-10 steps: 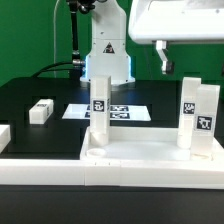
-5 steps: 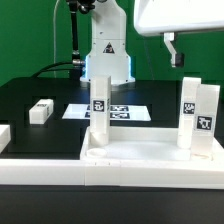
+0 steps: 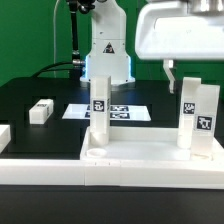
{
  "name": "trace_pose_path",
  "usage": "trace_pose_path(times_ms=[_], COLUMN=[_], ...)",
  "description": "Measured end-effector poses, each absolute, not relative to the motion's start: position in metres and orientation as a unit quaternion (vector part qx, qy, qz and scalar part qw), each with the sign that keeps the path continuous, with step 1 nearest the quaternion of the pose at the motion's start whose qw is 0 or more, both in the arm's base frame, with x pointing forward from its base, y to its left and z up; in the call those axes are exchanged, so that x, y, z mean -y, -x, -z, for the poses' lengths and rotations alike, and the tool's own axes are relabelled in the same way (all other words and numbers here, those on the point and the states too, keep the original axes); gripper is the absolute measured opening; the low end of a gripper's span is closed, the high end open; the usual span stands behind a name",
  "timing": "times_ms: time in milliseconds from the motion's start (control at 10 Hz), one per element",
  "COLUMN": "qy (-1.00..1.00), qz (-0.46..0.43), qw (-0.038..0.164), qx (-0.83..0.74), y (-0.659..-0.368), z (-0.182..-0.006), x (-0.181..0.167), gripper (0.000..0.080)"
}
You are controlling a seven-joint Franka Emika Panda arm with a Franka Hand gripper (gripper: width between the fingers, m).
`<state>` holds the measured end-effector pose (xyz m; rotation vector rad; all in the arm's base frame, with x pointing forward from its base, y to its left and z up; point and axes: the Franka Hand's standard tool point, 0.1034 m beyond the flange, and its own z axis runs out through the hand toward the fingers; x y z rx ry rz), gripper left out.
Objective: Assemble desk
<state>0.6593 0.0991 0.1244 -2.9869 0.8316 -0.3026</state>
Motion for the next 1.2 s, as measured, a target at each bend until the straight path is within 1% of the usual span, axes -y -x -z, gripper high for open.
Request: trace_pose_path(times_ms=[100, 400, 600, 700, 800, 900, 1100, 1200], qy=[0.957, 0.956, 0.952, 0.948, 0.931, 0.925, 0.889, 0.839], qz=[0.099, 0.098, 0.098, 0.097, 0.094, 0.094, 0.089, 0.084], qw=[0.011, 0.011, 0.013, 0.014, 0.015, 0.016, 0.022, 0.036], qx=[-0.273, -0.278, -0.290, -0.302, -0.352, -0.368, -0.448, -0.537], y=[-0.659, -0.658, -0.658, -0.658, -0.657, -0.657, -0.655, -0.652], z=[-0.116, -0.115, -0.115, -0.115, -0.114, -0.114, -0.113, -0.112], x=[-0.105, -0.106, -0.106, -0.106, -0.101, -0.100, -0.095, -0.087], gripper=[0.0649, 0.0649, 0.0395, 0.0395, 0.0299, 0.0299, 0.0299, 0.0299])
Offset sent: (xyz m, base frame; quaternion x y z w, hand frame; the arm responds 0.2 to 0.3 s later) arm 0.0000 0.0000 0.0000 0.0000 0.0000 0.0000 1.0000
